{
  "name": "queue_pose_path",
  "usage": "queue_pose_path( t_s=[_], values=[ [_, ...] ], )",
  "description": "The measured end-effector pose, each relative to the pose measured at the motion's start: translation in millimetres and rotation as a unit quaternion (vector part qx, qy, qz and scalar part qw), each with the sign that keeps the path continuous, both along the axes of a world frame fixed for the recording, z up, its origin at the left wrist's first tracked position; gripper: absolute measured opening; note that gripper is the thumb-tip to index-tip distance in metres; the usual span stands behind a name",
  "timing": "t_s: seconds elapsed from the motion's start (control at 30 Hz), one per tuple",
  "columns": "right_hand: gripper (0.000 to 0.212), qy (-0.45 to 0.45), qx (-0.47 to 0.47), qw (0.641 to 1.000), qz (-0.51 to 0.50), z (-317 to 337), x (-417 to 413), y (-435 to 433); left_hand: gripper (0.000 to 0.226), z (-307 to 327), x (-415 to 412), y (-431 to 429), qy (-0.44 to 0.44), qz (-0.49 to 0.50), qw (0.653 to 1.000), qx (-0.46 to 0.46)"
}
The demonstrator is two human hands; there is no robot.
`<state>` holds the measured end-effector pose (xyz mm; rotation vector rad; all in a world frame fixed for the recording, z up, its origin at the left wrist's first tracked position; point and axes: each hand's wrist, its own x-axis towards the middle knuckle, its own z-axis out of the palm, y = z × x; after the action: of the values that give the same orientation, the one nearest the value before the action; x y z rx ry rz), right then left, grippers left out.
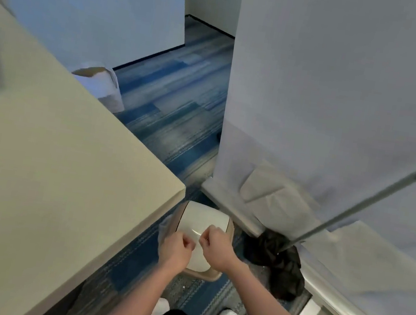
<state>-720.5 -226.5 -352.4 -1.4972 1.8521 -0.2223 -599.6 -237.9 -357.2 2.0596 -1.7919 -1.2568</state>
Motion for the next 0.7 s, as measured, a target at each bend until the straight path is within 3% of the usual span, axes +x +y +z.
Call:
queue_pose_path(
  t_s=[0.23,0.5,0.7],
  values=[
    [0.015,0.042,0.006,0.997,0.063,-51.2,0.1,-20.9,0.005,-49.6,0.9,-31.6,-0.037,-0.052,0.998,-0.008],
    [0.033,0.119,-0.049,0.985,0.118,-65.1,-2.3,-24.3,0.037,-70.3,3.8,-41.1,-0.01,-0.087,0.996,-0.011],
    [0.025,0.143,-0.063,0.981,0.117,-59.4,-1.2,-22.3,0.019,-75.3,4.9,-40.7,-0.005,-0.091,0.995,-0.033]
  ],
)
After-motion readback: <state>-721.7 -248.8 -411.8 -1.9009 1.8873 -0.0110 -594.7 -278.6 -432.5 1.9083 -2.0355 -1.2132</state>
